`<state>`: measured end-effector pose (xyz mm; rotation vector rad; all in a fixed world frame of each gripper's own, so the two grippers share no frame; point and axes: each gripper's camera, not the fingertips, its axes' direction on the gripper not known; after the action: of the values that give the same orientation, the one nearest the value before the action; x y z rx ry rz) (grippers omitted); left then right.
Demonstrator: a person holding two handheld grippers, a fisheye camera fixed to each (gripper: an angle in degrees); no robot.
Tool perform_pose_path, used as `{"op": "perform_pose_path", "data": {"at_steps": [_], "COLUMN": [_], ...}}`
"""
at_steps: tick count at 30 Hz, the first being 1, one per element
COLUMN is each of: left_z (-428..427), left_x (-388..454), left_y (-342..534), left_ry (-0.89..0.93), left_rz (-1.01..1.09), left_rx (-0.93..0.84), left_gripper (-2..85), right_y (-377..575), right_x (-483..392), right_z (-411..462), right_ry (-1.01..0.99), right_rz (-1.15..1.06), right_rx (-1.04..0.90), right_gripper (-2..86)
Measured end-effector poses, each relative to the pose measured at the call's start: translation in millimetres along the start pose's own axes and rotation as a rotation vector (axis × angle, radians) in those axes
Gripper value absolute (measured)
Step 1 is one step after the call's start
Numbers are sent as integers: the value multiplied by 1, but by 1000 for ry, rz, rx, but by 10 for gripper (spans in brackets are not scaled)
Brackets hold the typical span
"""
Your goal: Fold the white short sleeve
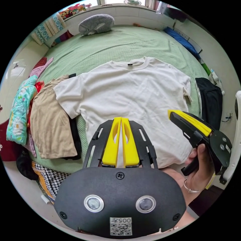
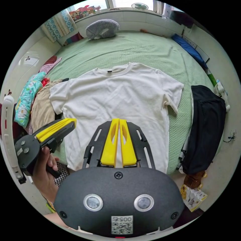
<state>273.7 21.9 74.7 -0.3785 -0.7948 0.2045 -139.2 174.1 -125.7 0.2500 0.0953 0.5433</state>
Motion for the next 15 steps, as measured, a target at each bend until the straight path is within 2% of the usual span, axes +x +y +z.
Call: {"op": "perform_pose_path", "data": {"at_steps": [9,15], "left_z": [23,34], "left_x": [-23,-38], "left_y": [-6,-7], "left_ry": [49,67], "left_rz": [2,-1], "left_rx": [-38,-41], "left_gripper": [-2,-1], "right_y": [-6,-6], "right_x": [-13,-17], "right_z": [12,10], "right_ry": [53,-32], "right_rz": [-40,-40], "right_rx": [-36,-36], "right_gripper": [-12,-13]}}
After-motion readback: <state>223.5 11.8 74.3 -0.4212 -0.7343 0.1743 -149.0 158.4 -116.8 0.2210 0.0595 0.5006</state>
